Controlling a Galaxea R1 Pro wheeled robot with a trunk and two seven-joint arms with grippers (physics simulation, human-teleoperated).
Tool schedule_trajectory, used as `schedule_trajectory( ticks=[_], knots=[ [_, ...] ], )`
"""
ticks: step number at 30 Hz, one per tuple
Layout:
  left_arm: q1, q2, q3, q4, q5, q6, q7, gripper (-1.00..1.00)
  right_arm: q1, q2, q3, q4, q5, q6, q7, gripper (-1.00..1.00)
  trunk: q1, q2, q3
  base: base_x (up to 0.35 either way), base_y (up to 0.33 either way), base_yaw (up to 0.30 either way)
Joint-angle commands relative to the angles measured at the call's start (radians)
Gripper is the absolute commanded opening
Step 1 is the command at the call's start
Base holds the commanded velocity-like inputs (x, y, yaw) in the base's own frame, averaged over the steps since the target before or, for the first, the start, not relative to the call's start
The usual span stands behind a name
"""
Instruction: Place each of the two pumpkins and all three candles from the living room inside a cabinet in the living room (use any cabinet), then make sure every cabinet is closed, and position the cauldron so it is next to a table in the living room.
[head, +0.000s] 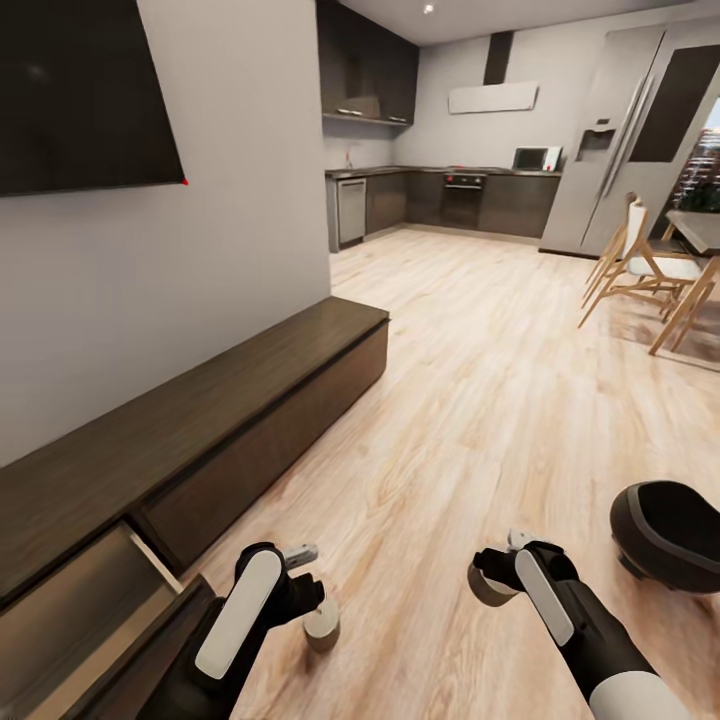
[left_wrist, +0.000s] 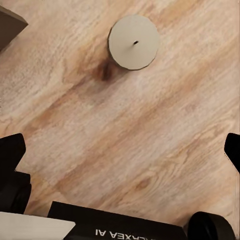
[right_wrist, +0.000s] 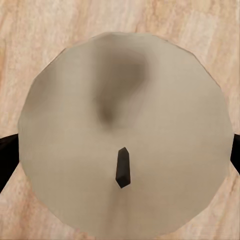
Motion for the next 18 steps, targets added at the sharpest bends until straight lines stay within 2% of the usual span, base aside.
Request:
schedule_trajectory(
  ticks=[1,6,18],
  knots=[
    [-0.001,0.0,-0.001,-0.001,0.007,-0.002,0.01,1.0,0.0,-0.001,0.004,-0.001,-0.011,0.002,-0.01,-1.0,0.0,0.0,0.0,0.077,-0.034,0.245],
    [-0.001,0.0,-0.016,-0.001,-0.016,-0.011,0.01,1.0,0.0,-0.001,0.004,-0.001,-0.011,0.002,-0.01,-1.0,0.0,0.0,0.004,0.129,-0.119,0.256],
    [-0.001,-0.001,-0.021,-0.001,-0.02,-0.012,0.011,1.0,0.0,0.0,0.004,0.0,-0.011,0.002,-0.01,-1.0,0.0,0.0,0.012,0.009,-0.036,0.263]
  ],
)
